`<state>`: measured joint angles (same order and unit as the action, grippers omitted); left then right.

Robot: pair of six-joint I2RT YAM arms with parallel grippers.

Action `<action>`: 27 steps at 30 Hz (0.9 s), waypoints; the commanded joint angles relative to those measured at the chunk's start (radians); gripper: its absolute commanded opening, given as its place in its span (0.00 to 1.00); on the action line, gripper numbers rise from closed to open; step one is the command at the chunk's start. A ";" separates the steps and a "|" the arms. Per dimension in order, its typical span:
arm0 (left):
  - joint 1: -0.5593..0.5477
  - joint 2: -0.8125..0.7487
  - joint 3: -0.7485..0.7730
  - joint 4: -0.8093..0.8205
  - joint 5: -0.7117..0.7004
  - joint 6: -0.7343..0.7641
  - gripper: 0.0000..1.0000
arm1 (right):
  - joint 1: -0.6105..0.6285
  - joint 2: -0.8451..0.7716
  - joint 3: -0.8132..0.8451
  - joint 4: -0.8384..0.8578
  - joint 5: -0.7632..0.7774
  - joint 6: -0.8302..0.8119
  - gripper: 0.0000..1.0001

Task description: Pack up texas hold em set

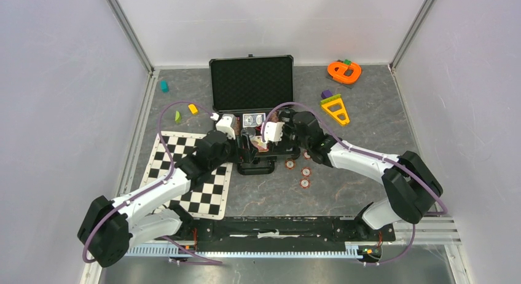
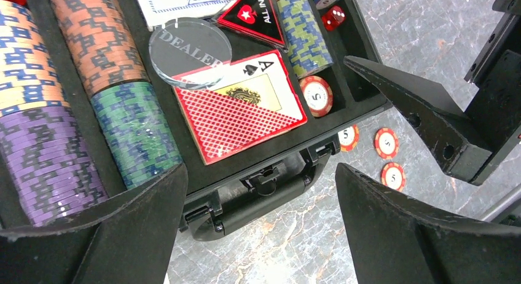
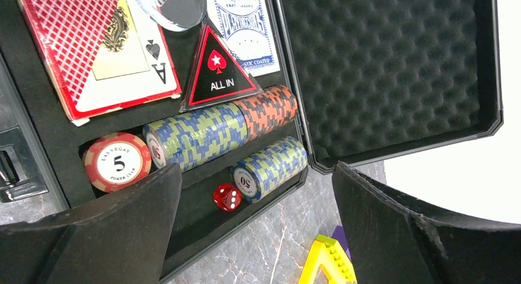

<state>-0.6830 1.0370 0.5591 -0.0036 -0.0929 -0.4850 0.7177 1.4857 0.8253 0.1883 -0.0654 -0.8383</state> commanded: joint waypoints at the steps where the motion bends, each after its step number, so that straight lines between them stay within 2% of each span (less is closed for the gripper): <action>1: -0.004 0.038 0.052 0.038 0.051 0.002 0.94 | 0.000 0.007 0.048 0.010 -0.042 -0.011 0.98; 4: -0.005 0.062 0.063 0.047 0.078 0.008 0.87 | -0.001 0.006 0.059 -0.007 -0.041 -0.002 0.98; 7: -0.004 0.091 0.078 0.062 0.127 0.016 0.76 | -0.011 -0.016 0.070 -0.013 -0.067 0.041 0.98; 11: -0.004 0.146 0.114 0.063 0.175 0.016 0.71 | -0.027 -0.039 0.136 -0.056 0.020 0.250 0.98; 15: -0.006 0.167 0.125 0.075 0.208 0.020 0.71 | -0.047 -0.050 0.215 -0.241 0.293 0.601 0.98; 17: -0.008 0.178 0.132 0.083 0.239 0.037 0.71 | -0.081 -0.089 0.191 -0.325 0.309 0.755 0.98; 20: -0.032 0.202 0.148 0.079 0.246 0.060 0.71 | -0.156 -0.180 0.092 -0.403 0.236 0.861 0.98; 23: -0.066 0.203 0.143 0.086 0.200 0.072 0.71 | -0.229 -0.277 -0.011 -0.451 0.258 0.948 0.98; 27: -0.070 0.171 0.113 0.104 0.132 0.101 0.74 | -0.238 -0.269 -0.030 -0.562 0.294 0.961 0.98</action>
<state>-0.7464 1.2388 0.6678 0.0364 0.1040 -0.4541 0.4740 1.2041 0.8097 -0.2386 0.1955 0.0105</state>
